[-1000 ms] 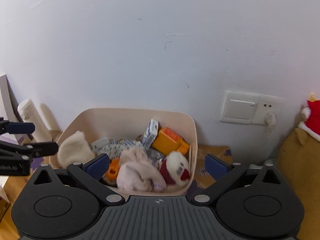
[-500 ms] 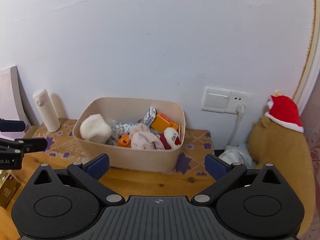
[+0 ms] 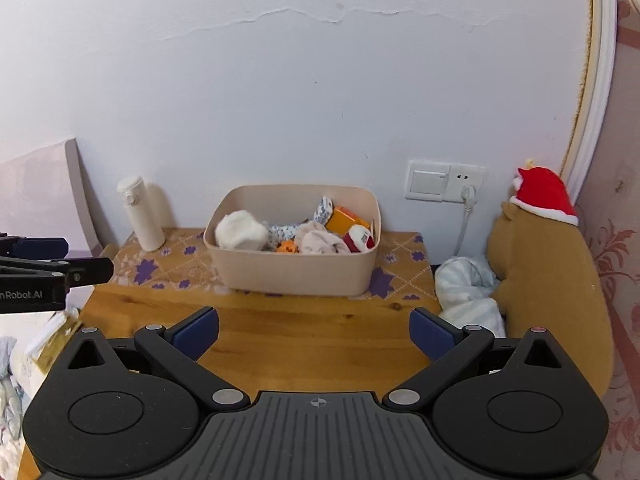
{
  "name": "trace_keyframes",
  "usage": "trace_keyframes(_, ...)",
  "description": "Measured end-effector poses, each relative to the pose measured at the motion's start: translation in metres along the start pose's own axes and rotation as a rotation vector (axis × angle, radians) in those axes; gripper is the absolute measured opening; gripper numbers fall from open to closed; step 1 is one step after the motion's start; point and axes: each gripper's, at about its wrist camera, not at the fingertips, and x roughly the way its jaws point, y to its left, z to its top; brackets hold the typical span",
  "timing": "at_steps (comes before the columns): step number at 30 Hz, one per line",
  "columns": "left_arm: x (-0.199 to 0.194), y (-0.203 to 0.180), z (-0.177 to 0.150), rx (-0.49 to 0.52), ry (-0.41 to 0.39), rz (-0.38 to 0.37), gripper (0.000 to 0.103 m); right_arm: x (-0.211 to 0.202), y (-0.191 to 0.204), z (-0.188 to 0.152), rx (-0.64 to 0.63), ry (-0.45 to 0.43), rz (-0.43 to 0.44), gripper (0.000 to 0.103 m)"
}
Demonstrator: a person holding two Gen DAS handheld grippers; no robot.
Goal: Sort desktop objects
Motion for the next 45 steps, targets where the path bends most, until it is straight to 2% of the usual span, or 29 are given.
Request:
trace_keyframes(3, -0.019, -0.004, -0.012, -0.01, 0.022, 0.02, 0.074, -0.021, 0.0, -0.008, -0.006, 0.007, 0.022, 0.103)
trace_keyframes(9, -0.053, -0.024, -0.036, 0.055, 0.032, 0.028, 0.074, -0.057, -0.001, -0.025, 0.034, 0.041, 0.05, 0.103)
trace_keyframes(15, -0.08, -0.027, -0.048, 0.004, 0.066, 0.015, 0.074, -0.091, -0.002, -0.05, 0.027, 0.047, 0.047, 0.103)
trace_keyframes(24, -0.119, -0.032, -0.063, -0.027, 0.117, 0.059, 0.074, -0.13, -0.015, -0.069, 0.037, 0.033, 0.026, 0.103)
trace_keyframes(29, -0.131, -0.035, -0.068, -0.045, 0.148, 0.052, 0.074, -0.145, -0.026, -0.072, 0.079, 0.024, 0.004, 0.103)
trace_keyframes(33, -0.137, -0.035, -0.067, -0.042, 0.151, 0.073, 0.074, -0.154, -0.027, -0.075, 0.062, 0.02, -0.024, 0.103)
trace_keyframes(41, -0.138, -0.025, -0.071, -0.1, 0.189, 0.049, 0.074, -0.161, -0.038, -0.087, 0.145, 0.055, -0.014, 0.103)
trace_keyframes(45, -0.136, -0.029, -0.07, -0.091, 0.192, 0.038, 0.074, -0.159, -0.046, -0.092, 0.176, 0.069, -0.023, 0.103)
